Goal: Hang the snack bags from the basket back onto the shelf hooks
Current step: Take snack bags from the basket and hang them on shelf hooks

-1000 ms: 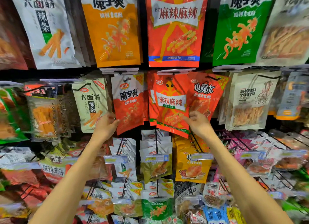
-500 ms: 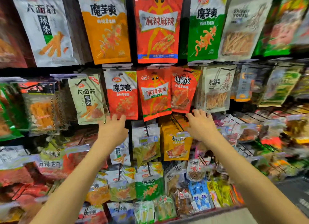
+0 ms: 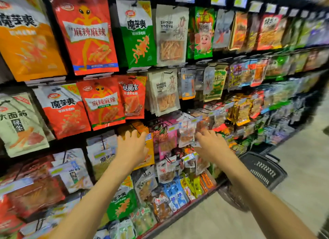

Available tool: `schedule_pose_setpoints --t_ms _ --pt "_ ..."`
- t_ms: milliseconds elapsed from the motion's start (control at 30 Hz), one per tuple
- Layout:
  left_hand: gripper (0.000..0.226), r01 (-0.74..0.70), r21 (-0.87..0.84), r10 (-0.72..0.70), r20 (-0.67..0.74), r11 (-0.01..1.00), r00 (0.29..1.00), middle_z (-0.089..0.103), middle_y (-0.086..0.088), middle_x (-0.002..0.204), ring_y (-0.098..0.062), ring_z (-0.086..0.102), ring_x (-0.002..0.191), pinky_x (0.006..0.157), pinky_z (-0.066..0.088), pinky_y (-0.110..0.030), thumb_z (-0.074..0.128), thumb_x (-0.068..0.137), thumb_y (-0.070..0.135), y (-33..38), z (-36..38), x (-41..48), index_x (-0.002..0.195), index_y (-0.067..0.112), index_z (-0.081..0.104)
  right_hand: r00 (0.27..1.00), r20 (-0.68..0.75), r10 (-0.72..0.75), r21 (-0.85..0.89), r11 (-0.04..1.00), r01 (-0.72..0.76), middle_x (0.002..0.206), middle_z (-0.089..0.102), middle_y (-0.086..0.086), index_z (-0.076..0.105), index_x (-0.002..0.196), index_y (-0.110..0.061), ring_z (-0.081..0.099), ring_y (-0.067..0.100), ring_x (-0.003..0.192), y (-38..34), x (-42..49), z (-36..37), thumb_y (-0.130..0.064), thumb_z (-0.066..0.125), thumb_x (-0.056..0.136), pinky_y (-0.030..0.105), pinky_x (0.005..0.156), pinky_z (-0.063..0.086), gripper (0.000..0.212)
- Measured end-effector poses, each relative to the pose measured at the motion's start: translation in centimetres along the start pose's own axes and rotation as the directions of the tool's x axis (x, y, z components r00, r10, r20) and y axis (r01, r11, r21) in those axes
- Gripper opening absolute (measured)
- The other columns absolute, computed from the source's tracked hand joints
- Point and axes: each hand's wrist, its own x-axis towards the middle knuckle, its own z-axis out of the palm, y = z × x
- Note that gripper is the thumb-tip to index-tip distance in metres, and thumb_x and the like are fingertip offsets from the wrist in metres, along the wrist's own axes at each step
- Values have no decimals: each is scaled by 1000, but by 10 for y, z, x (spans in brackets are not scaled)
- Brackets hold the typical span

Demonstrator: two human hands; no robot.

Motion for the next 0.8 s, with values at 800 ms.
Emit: schedule_pose_setpoints --t_ms 800 --pt "55 -399 -193 403 -23 896 915 42 -6 147 -32 37 136 106 36 -53 44 98 51 496 -39 95 146 24 34 906 20 424 -12 906 -424 141 44 8 45 139 -19 38 31 132 442 -117 29 -46 53 96 45 104 39 51"
